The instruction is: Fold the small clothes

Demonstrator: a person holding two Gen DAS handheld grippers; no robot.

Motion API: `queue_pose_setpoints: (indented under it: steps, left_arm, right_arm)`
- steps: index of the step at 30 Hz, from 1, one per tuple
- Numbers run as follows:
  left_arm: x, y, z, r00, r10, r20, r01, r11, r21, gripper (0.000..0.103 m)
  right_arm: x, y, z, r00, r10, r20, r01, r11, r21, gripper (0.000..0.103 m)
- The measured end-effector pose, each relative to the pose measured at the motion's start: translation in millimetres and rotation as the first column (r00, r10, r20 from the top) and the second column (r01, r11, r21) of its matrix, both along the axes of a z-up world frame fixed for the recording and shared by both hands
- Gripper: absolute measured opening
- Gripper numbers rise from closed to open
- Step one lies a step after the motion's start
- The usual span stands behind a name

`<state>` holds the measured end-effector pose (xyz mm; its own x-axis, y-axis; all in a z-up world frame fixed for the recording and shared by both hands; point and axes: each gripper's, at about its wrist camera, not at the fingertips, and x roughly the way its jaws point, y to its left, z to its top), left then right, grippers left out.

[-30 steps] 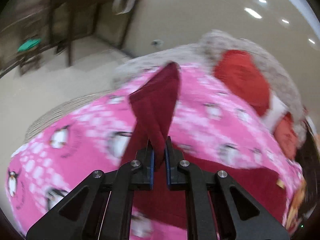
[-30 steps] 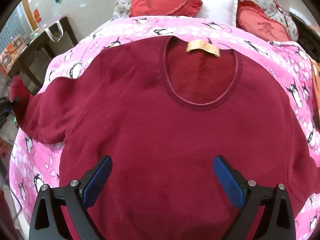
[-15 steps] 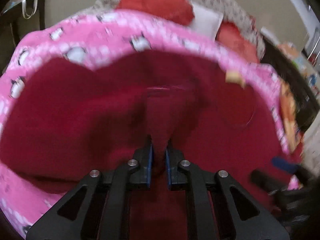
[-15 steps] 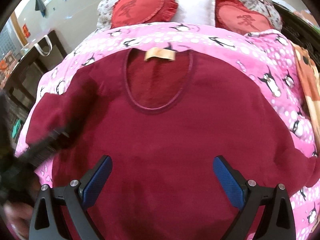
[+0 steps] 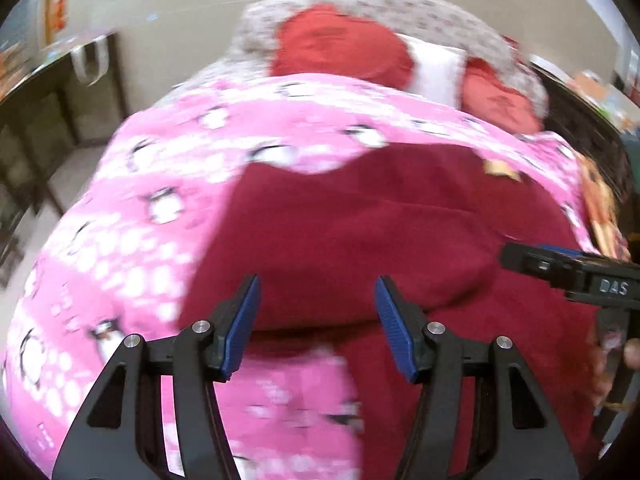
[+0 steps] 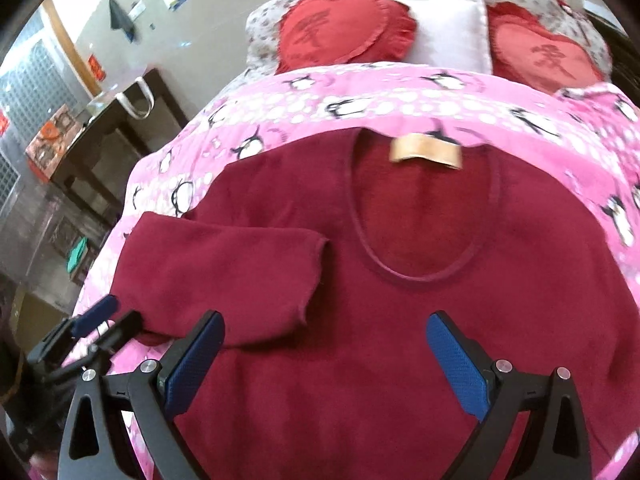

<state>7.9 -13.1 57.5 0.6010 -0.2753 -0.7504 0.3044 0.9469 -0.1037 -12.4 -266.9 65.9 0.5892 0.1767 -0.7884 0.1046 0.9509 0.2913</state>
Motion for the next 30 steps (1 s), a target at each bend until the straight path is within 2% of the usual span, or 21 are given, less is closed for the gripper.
queue_pose_setpoints:
  steps: [2,4,6,10,14,16,18,21,25,30]
  left_arm:
    - [11,21,-9,0.997,0.071,-0.037,-0.071,0.997,-0.008,0.059]
    - [15,35,-16,0.991,0.117,-0.058,-0.118,0.993,-0.012,0.059]
    - [18,44,-20,0.987,0.142,-0.074,-0.144,0.989,-0.021,0.059]
    - [17,43,-25,0.987,0.143,-0.069,-0.143,0.99,-0.001,0.059]
    - [14,36,-25,0.989,0.137,-0.052,-0.136,0.99,0.023,0.059]
    - [15,35,-24,0.989,0.136,-0.056,-0.135,0.991,0.023,0.059]
    - [14,34,-24,0.989,0.135,-0.059,-0.134,0.991,0.023,0.059]
    - [12,33,-21,0.989,0.135,-0.056,-0.133,0.991,0.028,0.059]
    - [8,30,-16,0.991,0.126,-0.048,-0.124,0.992,0.028,0.059]
    - [1,30,-5,0.992,0.127,-0.026,-0.127,0.992,0.01,0.059]
  right_arm:
    - [10,7,-3,1.0,0.021,-0.003,-0.021,1.0,-0.015,0.1]
    - [20,13,-8,0.999,0.037,-0.02,-0.038,0.999,-0.031,0.093]
    - [29,18,-14,0.998,0.048,-0.043,-0.05,0.998,-0.044,0.077]
    - [32,21,-24,0.997,0.042,-0.061,-0.045,0.997,-0.063,0.059]
    - [30,28,-24,0.998,0.06,-0.029,-0.063,0.994,-0.088,0.033]
    - [28,28,-24,0.998,0.064,-0.016,-0.065,0.993,-0.095,0.029]
    - [27,27,-23,0.998,0.065,-0.012,-0.066,0.993,-0.094,0.013]
    - [18,22,-14,0.998,0.056,0.021,-0.054,0.996,-0.077,0.006]
    - [3,15,8,0.995,0.048,0.083,-0.043,0.997,-0.059,0.005]
    - [-19,4,39,0.986,0.017,0.164,-0.003,0.997,-0.08,0.005]
